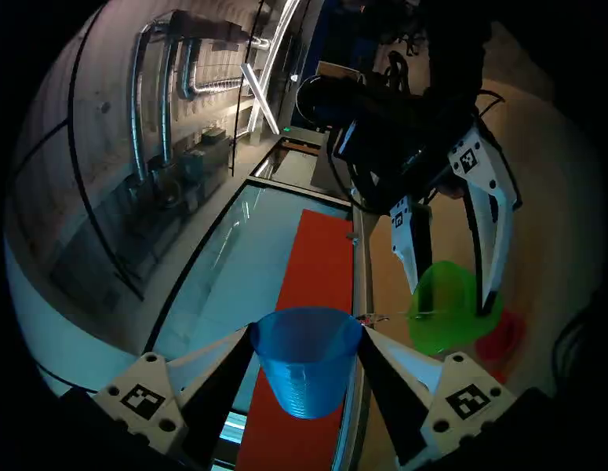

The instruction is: Pour water

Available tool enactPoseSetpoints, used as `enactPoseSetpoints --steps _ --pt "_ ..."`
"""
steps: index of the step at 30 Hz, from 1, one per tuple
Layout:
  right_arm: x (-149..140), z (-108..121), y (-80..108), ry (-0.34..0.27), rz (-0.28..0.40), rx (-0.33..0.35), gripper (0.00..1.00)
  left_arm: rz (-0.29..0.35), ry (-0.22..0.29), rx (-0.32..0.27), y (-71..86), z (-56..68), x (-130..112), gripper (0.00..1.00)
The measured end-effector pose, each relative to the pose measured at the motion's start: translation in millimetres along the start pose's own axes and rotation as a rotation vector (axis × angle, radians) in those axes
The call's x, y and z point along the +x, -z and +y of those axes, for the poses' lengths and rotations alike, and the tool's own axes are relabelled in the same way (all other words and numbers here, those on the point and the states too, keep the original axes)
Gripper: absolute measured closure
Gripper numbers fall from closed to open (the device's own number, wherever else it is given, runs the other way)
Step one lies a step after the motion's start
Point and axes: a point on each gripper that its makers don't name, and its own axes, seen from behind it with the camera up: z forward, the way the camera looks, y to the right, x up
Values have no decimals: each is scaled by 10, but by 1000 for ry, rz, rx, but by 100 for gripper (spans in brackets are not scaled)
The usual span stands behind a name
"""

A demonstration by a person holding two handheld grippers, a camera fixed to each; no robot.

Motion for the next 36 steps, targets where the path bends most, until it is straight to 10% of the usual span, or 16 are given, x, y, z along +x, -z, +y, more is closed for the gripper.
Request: enactPoseSetpoints --steps 36 --pt "20 23 16 3 5 -9 10 -5 -113 9 -42 -15 48 11"
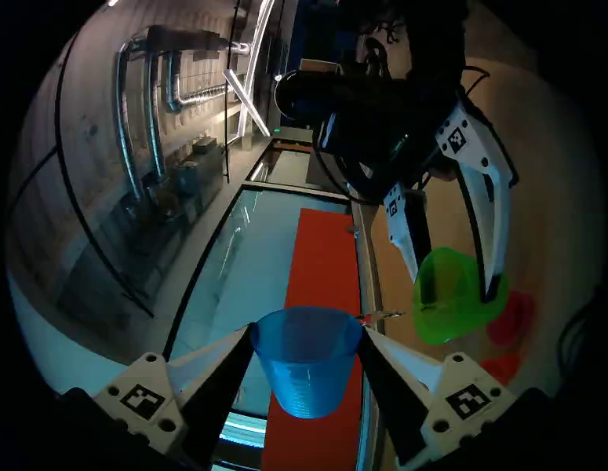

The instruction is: Pour water

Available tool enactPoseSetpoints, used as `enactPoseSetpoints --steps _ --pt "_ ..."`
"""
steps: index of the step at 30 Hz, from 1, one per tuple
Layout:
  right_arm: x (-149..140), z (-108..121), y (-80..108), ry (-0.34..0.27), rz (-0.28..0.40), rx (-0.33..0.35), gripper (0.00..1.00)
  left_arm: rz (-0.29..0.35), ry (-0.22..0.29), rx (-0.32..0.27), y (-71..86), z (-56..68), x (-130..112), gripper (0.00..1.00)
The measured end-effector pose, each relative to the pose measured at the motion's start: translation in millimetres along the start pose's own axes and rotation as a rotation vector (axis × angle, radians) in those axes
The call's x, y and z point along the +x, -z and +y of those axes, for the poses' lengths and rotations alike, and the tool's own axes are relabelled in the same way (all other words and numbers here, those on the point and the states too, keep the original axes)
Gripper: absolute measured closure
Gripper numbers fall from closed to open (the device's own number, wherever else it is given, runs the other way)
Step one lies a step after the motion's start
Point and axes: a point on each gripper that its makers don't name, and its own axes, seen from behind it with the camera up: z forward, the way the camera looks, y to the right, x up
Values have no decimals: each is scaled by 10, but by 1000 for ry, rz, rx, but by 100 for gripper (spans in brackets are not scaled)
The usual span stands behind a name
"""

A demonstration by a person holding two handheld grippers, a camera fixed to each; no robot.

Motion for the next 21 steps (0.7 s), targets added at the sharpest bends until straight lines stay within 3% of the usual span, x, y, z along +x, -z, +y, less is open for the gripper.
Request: enactPoseSetpoints --steps 21 --pt "20 19 7 4 3 -5 10 6 -72 19 21 -66 74 11"
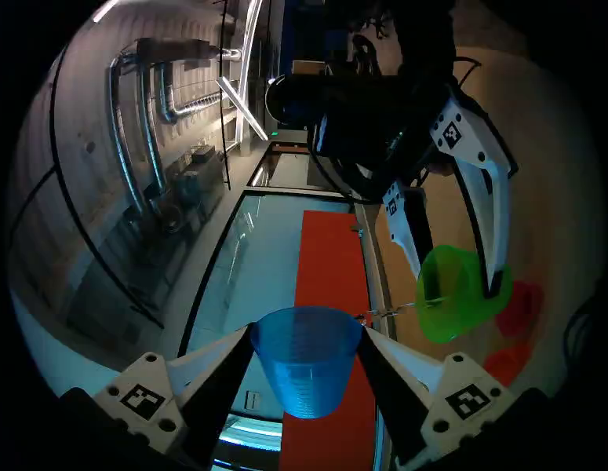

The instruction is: Pour water

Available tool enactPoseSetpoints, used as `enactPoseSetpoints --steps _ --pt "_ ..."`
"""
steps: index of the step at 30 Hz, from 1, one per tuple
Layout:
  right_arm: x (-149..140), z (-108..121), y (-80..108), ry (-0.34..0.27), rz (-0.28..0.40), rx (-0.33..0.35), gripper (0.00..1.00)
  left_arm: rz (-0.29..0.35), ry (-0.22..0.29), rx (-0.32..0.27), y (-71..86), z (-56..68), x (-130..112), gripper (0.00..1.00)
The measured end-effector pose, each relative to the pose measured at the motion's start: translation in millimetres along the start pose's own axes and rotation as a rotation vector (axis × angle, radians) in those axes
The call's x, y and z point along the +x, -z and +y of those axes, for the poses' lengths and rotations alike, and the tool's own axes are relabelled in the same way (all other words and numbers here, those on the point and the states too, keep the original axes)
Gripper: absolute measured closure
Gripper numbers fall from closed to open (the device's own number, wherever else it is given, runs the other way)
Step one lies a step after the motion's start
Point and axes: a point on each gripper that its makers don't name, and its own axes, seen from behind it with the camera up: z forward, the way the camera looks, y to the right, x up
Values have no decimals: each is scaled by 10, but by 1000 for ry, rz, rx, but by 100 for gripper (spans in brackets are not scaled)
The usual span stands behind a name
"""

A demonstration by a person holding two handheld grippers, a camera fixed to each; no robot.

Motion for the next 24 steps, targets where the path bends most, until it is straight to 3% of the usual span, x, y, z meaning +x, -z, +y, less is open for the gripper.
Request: enactPoseSetpoints --steps 12,24 --pt "1 -3 -13 1 0 -2 10 -2 -74 -3 -15 20 6 11" --pt "-13 9 -9 1 -2 -5 10 3 -91 10 -1 -7 44 11"
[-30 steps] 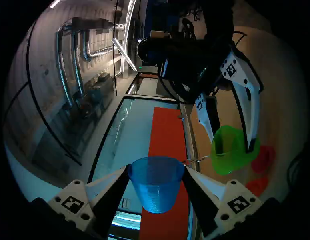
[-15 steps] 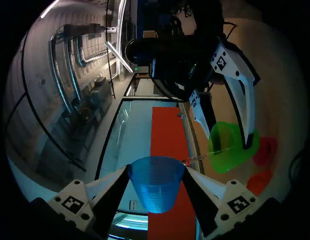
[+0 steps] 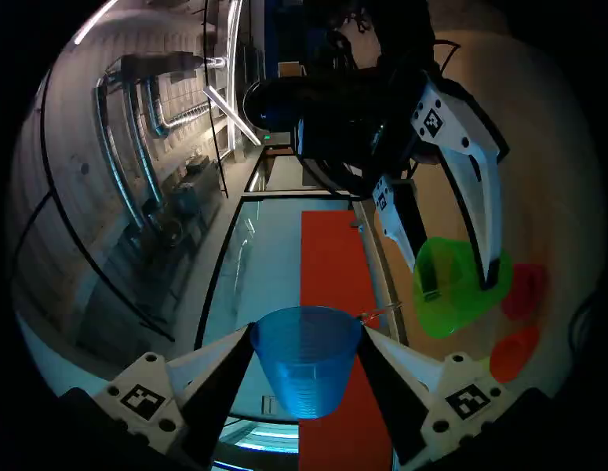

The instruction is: Pour water

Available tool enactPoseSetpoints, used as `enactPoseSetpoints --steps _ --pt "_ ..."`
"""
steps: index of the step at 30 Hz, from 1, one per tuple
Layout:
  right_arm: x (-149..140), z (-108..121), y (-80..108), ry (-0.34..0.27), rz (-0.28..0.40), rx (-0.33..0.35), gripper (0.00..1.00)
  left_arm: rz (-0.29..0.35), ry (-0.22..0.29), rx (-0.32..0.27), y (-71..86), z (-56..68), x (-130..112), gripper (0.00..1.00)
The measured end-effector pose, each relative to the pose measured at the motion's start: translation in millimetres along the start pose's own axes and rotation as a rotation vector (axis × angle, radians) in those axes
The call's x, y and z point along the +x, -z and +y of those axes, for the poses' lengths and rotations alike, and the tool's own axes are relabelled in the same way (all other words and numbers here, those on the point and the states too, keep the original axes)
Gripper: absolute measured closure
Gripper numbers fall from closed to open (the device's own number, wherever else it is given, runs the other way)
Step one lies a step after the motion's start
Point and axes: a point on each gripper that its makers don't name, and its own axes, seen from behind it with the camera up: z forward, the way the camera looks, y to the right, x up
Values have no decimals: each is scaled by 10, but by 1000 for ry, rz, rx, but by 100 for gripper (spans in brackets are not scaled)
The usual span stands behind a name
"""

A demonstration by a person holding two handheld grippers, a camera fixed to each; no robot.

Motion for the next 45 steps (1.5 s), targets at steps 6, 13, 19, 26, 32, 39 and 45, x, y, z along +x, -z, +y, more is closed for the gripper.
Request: enactPoseSetpoints --steps 6,13,19,26,32,39,45 --pt "-3 4 5 0 0 -1 10 -3 -7 4 6 20 4 11" --pt "-7 12 8 -2 1 -2 10 -1 -13 3 2 45 24 11" --pt "-7 17 12 -2 2 -3 10 1 1 7 -5 25 21 11" --pt "-7 24 16 -1 4 -6 10 -6 50 9 -4 10 -30 11" --pt "-3 29 19 -1 7 -9 10 -20 133 17 -9 7 -104 11" --pt "23 28 17 0 11 -11 10 -25 251 19 -5 23 -172 11" --pt "36 22 19 2 10 -13 10 -23 317 27 1 1 -208 11"
